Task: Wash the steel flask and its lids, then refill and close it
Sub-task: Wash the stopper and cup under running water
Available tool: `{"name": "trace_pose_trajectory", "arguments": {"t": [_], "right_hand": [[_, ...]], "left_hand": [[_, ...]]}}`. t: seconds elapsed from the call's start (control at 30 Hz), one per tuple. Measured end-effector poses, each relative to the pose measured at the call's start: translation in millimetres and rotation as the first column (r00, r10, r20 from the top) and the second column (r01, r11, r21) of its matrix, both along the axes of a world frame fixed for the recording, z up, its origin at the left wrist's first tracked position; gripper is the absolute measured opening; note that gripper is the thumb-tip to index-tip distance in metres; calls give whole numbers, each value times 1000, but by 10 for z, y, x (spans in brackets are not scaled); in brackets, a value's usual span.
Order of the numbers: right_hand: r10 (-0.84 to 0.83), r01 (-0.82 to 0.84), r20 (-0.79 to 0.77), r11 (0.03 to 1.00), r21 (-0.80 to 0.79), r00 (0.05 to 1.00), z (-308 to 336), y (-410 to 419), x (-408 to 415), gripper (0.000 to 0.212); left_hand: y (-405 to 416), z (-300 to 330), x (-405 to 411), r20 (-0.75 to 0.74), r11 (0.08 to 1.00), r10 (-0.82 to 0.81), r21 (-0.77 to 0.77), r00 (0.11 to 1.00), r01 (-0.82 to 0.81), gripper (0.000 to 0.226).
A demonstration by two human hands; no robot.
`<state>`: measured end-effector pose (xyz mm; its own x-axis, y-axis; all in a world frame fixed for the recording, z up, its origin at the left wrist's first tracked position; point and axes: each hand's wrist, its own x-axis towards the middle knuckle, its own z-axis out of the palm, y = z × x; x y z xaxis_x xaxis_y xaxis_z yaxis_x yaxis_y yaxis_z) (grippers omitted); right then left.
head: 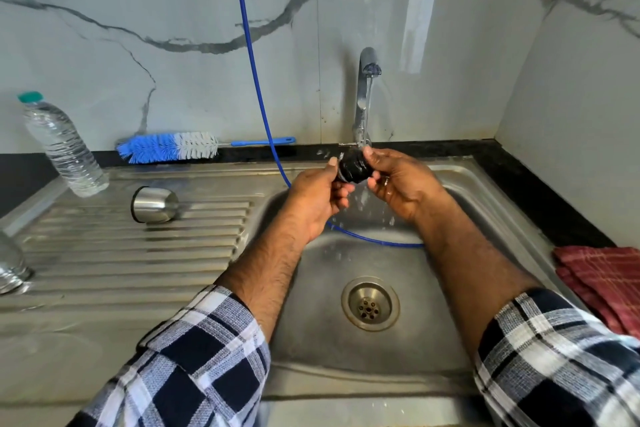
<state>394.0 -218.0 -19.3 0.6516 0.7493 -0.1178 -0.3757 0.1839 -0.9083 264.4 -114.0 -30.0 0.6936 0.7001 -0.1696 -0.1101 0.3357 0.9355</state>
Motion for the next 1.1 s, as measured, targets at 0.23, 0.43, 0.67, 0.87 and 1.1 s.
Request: {"name": "trace_pose_trajectory", "arguments": {"t": [0.23, 0.43, 0.67, 0.87, 1.1], "right_hand": [[-111, 113, 28, 990, -87, 993, -12, 1, 34, 10], [-69, 80, 121, 993, -86, 990, 23, -24, -2, 12], [-180, 263, 436, 955, -137, 882, 19, 51, -155, 29], [-145, 237, 364, 946, -220, 920, 27, 41, -101, 11], [-83, 236, 513, 941, -241, 855, 59, 23, -115, 24]], "left_hand": [[-26, -27, -28, 90, 996, -50, 72, 995, 44, 20], [3, -24, -27, 51, 996, -68, 59, 996, 65, 24], [-49, -102, 16, -44, 992, -56, 108, 997, 60, 30], [-19, -159, 0, -2, 979, -139, 154, 990, 137, 30], [-30, -218, 24, -135, 879, 29, 475, 990, 39, 26]]}}
